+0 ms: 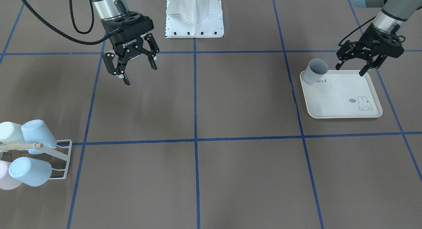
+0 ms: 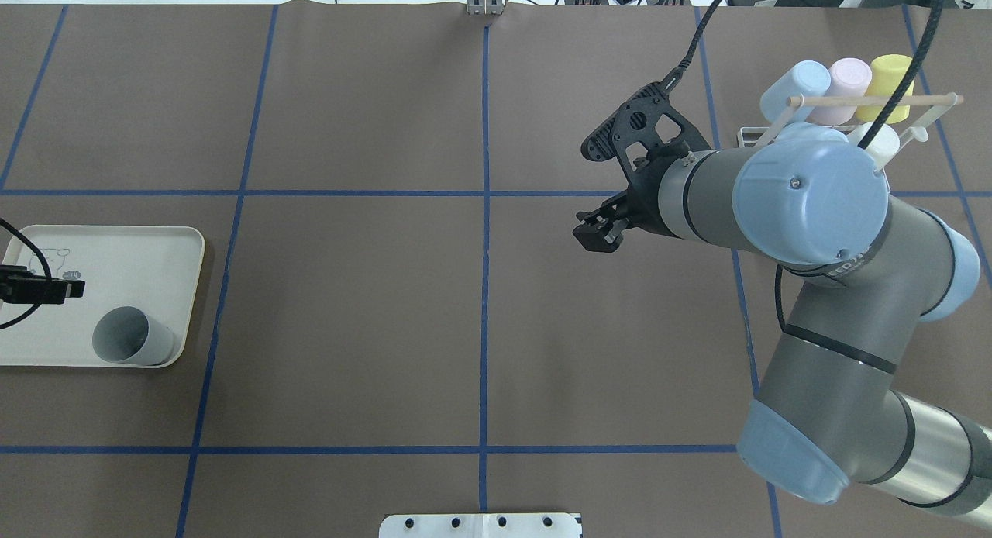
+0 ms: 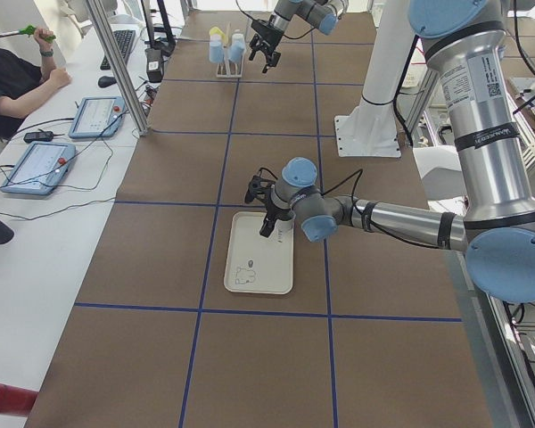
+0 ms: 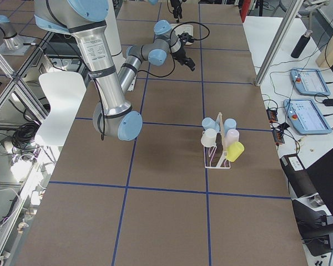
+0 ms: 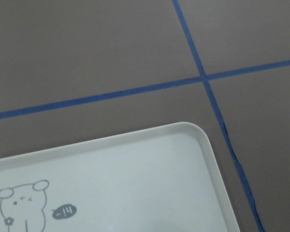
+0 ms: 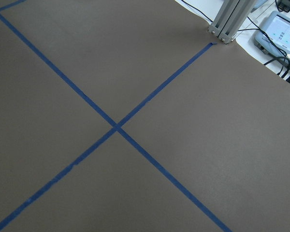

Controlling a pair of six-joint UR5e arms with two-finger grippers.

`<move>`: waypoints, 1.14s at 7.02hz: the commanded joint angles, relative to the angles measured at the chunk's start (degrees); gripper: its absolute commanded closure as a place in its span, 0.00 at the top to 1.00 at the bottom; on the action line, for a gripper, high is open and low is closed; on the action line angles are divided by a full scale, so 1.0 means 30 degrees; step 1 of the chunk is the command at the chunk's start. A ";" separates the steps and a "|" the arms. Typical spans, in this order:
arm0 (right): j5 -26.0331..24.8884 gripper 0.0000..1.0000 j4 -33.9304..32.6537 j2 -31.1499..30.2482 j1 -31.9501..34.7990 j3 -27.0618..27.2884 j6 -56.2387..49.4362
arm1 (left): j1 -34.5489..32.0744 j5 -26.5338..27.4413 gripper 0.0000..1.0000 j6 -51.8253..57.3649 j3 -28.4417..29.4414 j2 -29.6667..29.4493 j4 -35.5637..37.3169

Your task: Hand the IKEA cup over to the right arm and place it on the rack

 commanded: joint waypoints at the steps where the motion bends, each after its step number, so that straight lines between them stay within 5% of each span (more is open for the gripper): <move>1: -0.0107 0.99 0.0012 -0.0103 -0.0180 -0.0027 0.0064 | 0.1339 0.0267 1.00 -0.0318 -0.0016 0.0202 -0.0042; 2: -0.0108 0.99 0.0012 -0.0162 -0.0209 -0.0027 0.0035 | 0.2127 0.0587 1.00 -0.1220 0.0013 0.0173 -0.0071; 3: -0.0108 0.99 0.0041 -0.0220 -0.0268 -0.0028 0.0035 | 0.3150 0.1547 0.86 -0.2650 0.0013 0.0144 -0.0361; 4: -0.0108 0.99 0.0041 -0.0221 -0.0297 0.0002 0.0035 | 0.3683 0.1876 0.69 -0.3505 0.0013 0.0085 -0.0364; 5: -0.0108 0.99 0.0041 -0.0192 -0.0298 0.0002 0.0035 | 0.3717 0.1850 0.35 -0.3456 0.0013 0.0085 -0.0393; 6: -0.0108 0.99 0.0070 -0.0191 -0.0327 0.0002 0.0035 | 0.3688 0.1879 0.18 -0.3426 0.0013 0.0114 -0.0364; 7: -0.0108 0.99 0.0477 -0.0220 -0.0327 -0.0027 0.0035 | 0.3630 0.1879 0.02 -0.3397 -0.0016 0.0201 -0.0393; 8: -0.0108 0.99 0.0568 -0.0221 -0.0327 -0.0027 0.0035 | 0.3542 0.1879 0.00 -0.3368 -0.0016 0.0231 -0.0335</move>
